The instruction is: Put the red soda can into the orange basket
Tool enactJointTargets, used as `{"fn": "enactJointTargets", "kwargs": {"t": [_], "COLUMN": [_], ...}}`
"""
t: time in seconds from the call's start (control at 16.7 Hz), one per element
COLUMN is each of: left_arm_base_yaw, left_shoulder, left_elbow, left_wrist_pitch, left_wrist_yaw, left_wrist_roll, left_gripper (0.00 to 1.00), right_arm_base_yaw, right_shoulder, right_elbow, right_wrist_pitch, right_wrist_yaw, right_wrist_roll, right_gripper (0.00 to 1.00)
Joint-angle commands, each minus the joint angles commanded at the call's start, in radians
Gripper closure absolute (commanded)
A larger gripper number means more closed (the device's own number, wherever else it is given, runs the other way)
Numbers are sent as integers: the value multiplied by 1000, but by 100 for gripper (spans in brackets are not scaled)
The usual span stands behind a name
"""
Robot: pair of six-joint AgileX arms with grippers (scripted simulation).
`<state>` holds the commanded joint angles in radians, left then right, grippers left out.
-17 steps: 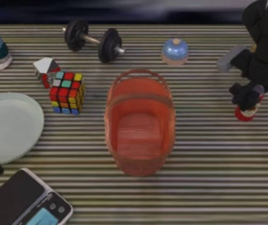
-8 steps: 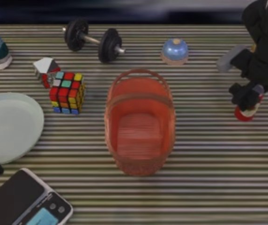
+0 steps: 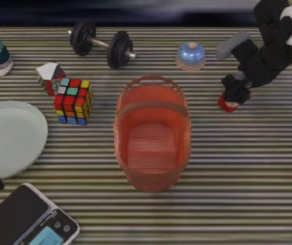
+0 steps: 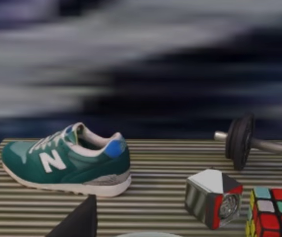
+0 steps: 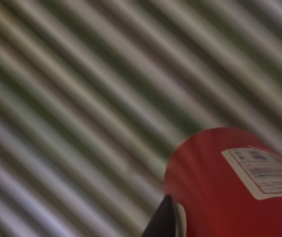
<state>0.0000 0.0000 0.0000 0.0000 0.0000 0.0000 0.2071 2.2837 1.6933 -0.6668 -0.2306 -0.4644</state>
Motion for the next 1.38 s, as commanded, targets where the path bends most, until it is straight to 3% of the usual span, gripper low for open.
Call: {"fn": "enactJointTargets", "kwargs": {"t": [0.6,0.84,0.96,1.08,1.38], "left_arm_base_yaw": [0,0,0,0,0], "left_shoulder": [0,0,0,0,0], "left_elbow": [0,0,0,0,0], "left_wrist_pitch": [0,0,0,0,0], "left_wrist_yaw": [0,0,0,0,0], "left_wrist_roll": [0,0,0,0,0], "left_gripper": [0,0,0,0,0], "right_arm_base_yaw": [82,109,118,124,125], "right_shoulder": [-94,-152,-178,-195,-200], "right_elbow": [-276,-373,-405,-423,-428], "right_wrist_pitch": [1024,1342,1442,1499,1514], "right_wrist_yaw": [-574,-764,-831,-872,-883], "right_wrist_roll": [331,438,472,492,497], "right_gripper": [100,100,100,100,100]}}
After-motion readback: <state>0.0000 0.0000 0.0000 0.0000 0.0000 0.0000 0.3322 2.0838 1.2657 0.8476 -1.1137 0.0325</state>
